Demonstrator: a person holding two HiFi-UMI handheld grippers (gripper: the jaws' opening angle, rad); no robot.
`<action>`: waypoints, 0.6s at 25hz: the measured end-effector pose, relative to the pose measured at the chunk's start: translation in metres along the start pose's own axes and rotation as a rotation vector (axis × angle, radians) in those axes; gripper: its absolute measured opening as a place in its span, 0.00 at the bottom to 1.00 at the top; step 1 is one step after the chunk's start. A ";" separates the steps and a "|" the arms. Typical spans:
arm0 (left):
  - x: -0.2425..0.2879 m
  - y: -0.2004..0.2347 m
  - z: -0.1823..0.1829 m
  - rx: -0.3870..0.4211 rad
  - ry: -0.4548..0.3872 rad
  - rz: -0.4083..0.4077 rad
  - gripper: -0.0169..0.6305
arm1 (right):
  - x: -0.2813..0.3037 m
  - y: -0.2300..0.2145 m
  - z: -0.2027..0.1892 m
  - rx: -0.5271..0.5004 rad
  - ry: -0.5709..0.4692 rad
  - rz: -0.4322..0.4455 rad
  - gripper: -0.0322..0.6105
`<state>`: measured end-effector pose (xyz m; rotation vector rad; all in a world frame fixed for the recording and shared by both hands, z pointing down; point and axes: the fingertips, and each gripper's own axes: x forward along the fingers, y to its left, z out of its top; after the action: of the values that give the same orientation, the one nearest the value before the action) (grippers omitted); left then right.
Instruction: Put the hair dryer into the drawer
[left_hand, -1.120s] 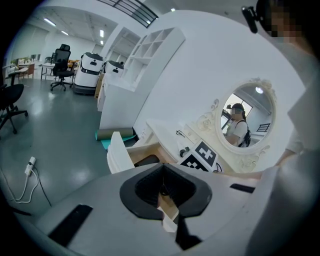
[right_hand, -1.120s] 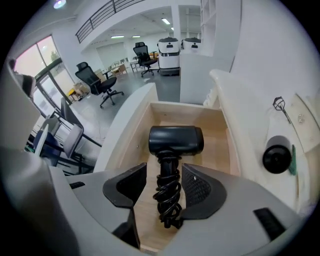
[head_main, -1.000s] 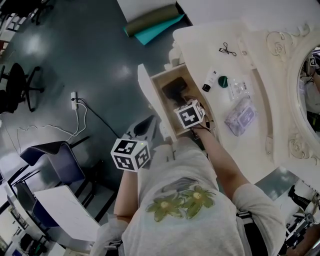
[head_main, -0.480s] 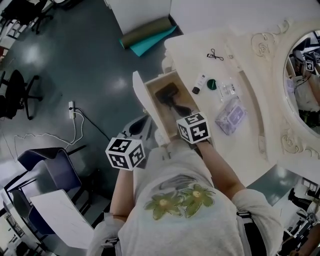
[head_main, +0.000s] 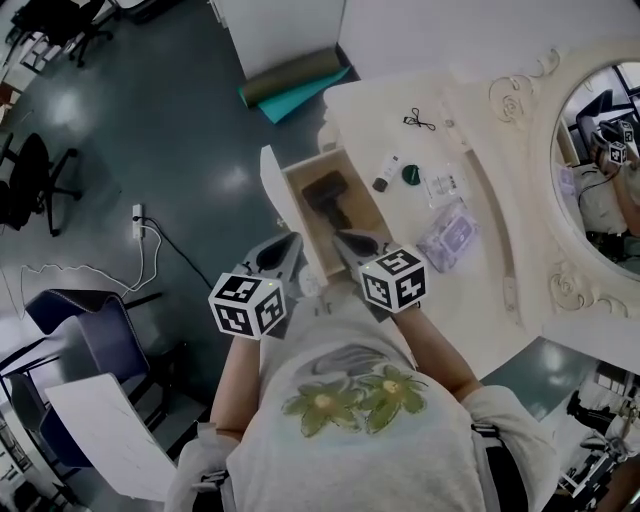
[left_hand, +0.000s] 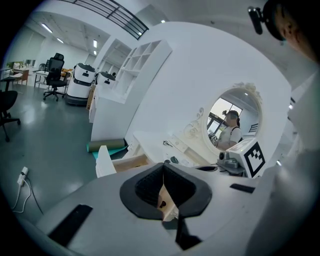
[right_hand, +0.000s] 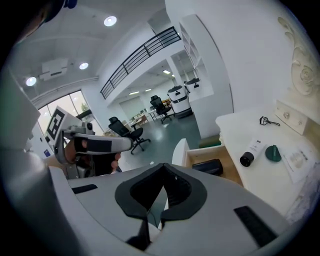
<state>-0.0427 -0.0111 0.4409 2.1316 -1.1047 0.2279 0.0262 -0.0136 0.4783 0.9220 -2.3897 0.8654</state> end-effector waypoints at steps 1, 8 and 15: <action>-0.001 -0.002 0.000 0.002 -0.001 -0.002 0.04 | -0.003 0.003 -0.001 -0.003 -0.002 0.007 0.08; -0.004 -0.012 -0.002 0.013 -0.007 -0.008 0.04 | -0.021 0.011 -0.004 -0.020 -0.009 0.013 0.08; -0.008 -0.021 -0.006 0.023 0.000 -0.021 0.04 | -0.031 0.015 -0.007 -0.027 -0.007 0.002 0.08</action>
<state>-0.0306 0.0061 0.4310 2.1624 -1.0844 0.2321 0.0380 0.0131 0.4595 0.9138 -2.4025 0.8301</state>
